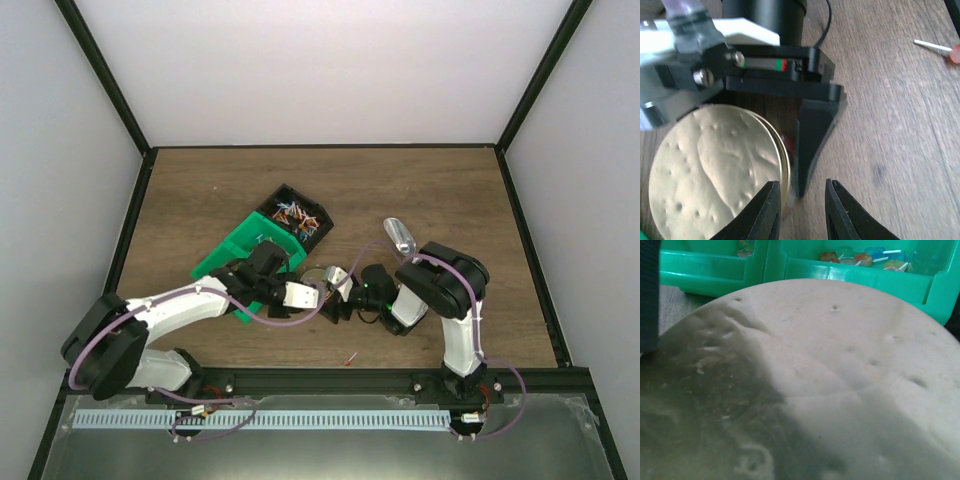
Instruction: Pack the candies
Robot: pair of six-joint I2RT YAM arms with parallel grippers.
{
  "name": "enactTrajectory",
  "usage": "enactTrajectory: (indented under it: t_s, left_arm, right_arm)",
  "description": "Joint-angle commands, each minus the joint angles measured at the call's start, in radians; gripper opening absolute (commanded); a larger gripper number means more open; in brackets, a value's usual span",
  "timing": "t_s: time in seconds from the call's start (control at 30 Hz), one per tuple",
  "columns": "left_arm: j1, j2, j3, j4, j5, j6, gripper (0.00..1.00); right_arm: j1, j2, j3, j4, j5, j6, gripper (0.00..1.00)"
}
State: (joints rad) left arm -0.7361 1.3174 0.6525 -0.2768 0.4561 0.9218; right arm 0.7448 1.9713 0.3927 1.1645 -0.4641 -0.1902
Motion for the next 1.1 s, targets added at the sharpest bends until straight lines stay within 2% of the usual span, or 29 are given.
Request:
enactTrajectory:
  t_s: [0.0,0.17,0.3,0.6,0.7,0.83,1.07]
  left_arm:
    - [-0.025,0.059,0.03,0.117,-0.015,-0.065,0.28]
    - [-0.031,0.097,0.03,0.131,-0.107,-0.067,0.26]
    - [-0.014,0.059,-0.03,0.101,-0.171,0.053,0.23]
    - [0.117,0.048,-0.044,0.051,-0.233,0.139,0.2]
    - [0.137,0.008,-0.034,0.018,-0.192,0.148,0.2]
    - [0.111,-0.071,-0.017,-0.03,-0.032,0.1,0.25]
    - [-0.02,-0.033,0.0,0.074,-0.035,-0.048,0.3]
  right_arm:
    - [0.01,0.014,-0.011,-0.107,-0.013,0.017,0.63]
    - [0.01,0.011,-0.013,-0.108,-0.014,0.017,0.62]
    - [0.01,0.011,-0.014,-0.107,-0.017,0.017,0.61]
    - [0.01,0.005,-0.018,-0.106,-0.019,0.017,0.6]
    - [0.01,0.007,-0.017,-0.107,-0.021,0.018,0.6]
    - [0.009,0.008,-0.016,-0.107,-0.02,0.018,0.6]
    - [0.01,0.01,-0.014,-0.109,-0.022,0.021,0.6]
